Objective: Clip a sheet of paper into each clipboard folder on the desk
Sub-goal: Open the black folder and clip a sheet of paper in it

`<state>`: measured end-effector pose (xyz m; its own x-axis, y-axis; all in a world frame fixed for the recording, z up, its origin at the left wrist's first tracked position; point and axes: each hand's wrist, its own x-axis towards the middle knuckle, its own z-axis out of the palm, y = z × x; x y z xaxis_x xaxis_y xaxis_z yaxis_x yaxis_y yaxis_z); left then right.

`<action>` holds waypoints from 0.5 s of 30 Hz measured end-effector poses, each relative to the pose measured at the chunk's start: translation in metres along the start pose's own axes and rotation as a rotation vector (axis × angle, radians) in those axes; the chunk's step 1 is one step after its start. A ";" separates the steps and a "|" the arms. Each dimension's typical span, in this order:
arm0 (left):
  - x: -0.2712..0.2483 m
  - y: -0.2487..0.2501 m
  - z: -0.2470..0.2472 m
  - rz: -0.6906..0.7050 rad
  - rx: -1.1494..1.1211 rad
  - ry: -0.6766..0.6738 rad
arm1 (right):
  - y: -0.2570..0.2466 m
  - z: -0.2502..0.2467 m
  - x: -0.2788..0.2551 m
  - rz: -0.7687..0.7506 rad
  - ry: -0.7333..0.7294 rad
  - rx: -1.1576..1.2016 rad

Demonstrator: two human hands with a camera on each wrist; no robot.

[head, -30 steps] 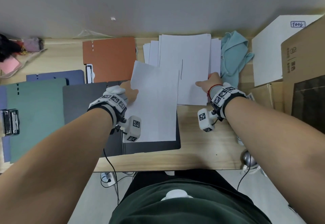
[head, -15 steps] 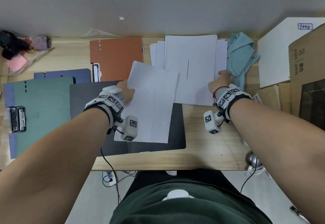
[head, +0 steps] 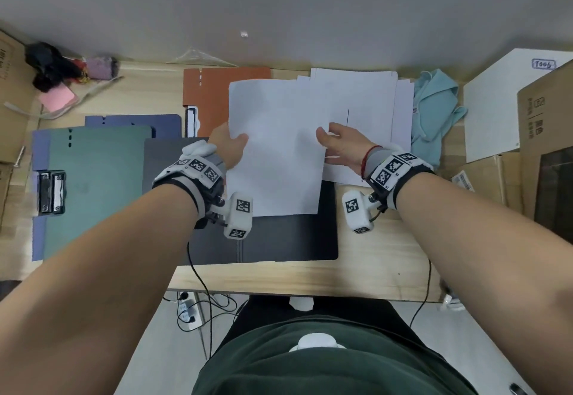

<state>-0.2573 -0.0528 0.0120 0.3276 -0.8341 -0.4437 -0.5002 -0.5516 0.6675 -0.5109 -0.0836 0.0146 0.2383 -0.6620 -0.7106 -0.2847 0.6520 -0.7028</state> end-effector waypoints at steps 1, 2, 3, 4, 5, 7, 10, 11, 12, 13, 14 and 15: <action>-0.002 0.002 -0.004 0.030 -0.045 0.022 | -0.003 0.006 -0.002 -0.028 -0.012 0.029; -0.004 0.004 -0.007 0.069 -0.095 0.027 | -0.005 0.011 -0.005 -0.059 -0.018 0.056; -0.006 0.008 -0.011 0.109 -0.143 0.027 | -0.006 0.015 -0.006 -0.091 -0.017 0.083; -0.007 0.014 -0.013 0.136 -0.187 0.025 | -0.007 0.017 -0.006 -0.121 -0.003 0.111; -0.009 0.018 -0.017 0.145 -0.235 0.028 | -0.008 0.020 -0.006 -0.148 0.017 0.133; -0.011 0.018 -0.025 0.121 -0.345 0.018 | -0.008 0.028 -0.007 -0.183 0.063 0.159; -0.015 0.011 -0.031 0.094 -0.295 -0.037 | -0.001 0.031 -0.007 -0.171 0.133 0.087; -0.018 0.005 -0.031 0.108 -0.239 -0.066 | 0.001 0.032 -0.010 -0.172 0.168 0.024; -0.020 -0.001 -0.030 0.118 -0.192 -0.086 | 0.003 0.031 -0.012 -0.179 0.207 -0.035; -0.024 -0.005 -0.030 0.128 -0.159 -0.103 | 0.005 0.029 -0.013 -0.186 0.251 -0.068; -0.026 -0.011 -0.029 0.124 -0.132 -0.111 | 0.006 0.028 -0.016 -0.193 0.292 -0.084; -0.027 -0.017 -0.030 0.109 -0.123 -0.115 | 0.008 0.027 -0.017 -0.204 0.325 -0.089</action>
<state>-0.2342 -0.0206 0.0305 0.1798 -0.8868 -0.4258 -0.4233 -0.4605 0.7802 -0.4918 -0.0572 0.0205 -0.0044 -0.8667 -0.4987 -0.3449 0.4695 -0.8128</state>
